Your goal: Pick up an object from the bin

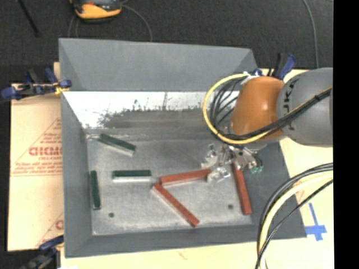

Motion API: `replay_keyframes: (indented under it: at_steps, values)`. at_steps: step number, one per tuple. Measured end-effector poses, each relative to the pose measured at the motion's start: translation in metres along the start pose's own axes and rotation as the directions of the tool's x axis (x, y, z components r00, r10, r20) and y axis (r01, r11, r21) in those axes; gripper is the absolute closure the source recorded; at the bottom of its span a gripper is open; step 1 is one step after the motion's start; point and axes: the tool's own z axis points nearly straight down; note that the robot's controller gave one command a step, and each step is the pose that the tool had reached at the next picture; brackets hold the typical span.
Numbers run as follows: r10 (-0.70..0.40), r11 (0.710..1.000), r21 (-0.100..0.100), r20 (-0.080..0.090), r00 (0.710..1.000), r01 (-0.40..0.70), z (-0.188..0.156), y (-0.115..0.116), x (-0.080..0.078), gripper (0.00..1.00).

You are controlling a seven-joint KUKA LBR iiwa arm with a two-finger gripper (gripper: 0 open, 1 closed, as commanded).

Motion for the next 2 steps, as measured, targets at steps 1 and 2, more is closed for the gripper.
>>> replay_keyframes:
  at_steps: [1,2]
  values:
    - [-0.014,1.0,-0.009,-0.002,1.0,0.014,-0.037,0.0,-0.001,1.0]
    - [0.017,1.0,-0.005,0.01,1.0,-0.017,-0.065,-0.026,-0.024,1.0]
